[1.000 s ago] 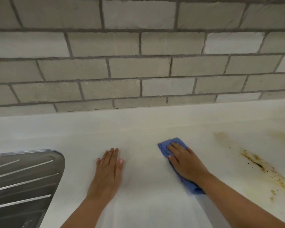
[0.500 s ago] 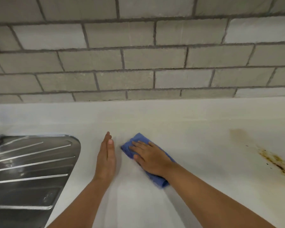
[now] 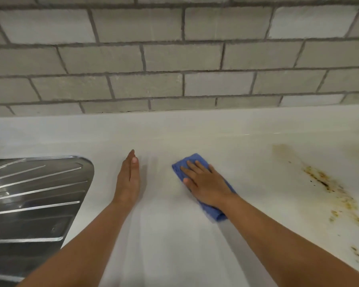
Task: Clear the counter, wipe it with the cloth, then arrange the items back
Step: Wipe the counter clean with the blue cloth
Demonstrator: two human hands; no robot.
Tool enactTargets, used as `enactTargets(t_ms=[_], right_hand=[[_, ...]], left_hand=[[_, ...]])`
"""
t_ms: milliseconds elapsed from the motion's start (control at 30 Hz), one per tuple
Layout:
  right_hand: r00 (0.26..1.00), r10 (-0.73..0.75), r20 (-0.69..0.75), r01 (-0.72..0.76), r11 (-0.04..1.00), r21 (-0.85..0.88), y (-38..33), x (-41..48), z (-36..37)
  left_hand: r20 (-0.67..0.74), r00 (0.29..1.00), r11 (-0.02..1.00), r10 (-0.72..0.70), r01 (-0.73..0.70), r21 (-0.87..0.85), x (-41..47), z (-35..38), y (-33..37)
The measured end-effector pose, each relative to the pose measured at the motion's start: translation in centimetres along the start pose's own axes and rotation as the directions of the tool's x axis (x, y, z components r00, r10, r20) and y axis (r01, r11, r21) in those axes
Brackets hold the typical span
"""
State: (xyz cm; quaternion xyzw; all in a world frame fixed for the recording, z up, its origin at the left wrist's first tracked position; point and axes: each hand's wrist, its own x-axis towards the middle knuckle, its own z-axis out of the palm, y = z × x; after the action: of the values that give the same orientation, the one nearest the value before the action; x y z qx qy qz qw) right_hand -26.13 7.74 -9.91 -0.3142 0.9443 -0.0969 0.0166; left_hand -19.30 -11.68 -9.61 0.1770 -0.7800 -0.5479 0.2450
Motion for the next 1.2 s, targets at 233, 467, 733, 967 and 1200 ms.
enactTargets(t_ms=[233, 467, 733, 967, 1200], right_hand=[[0.956, -0.263, -0.13, 0.271, 0.962, 0.042, 0.8, -13.3, 0.1], [0.956, 0.259, -0.136, -0.248, 0.965, 0.088, 0.5, -6.2, -0.5], [0.946, 0.081, -0.313, -0.016, 0.979, 0.205, -3.2, -17.5, 0.8], [0.882, 0.42, -0.215, -0.383, 0.903, 0.194, -2.3, -8.5, 0.1], [0.926, 0.365, -0.094, -0.203, 0.695, 0.689, -11.8, -12.9, 0.3]], left_hand=[[0.039, 0.999, 1.0, 0.018, -0.018, 0.008, -0.3, -0.2, 0.6], [0.104, 0.981, 0.986, 0.162, -0.157, -0.051, -3.5, -1.0, 2.6], [0.217, 0.953, 0.976, 0.211, -0.194, -0.095, -5.2, -3.9, 4.0], [0.356, 0.906, 0.968, 0.228, -0.173, -0.179, -9.0, -3.5, 6.6], [0.377, 0.923, 0.997, 0.079, -0.067, -0.043, -11.7, -0.4, 7.6]])
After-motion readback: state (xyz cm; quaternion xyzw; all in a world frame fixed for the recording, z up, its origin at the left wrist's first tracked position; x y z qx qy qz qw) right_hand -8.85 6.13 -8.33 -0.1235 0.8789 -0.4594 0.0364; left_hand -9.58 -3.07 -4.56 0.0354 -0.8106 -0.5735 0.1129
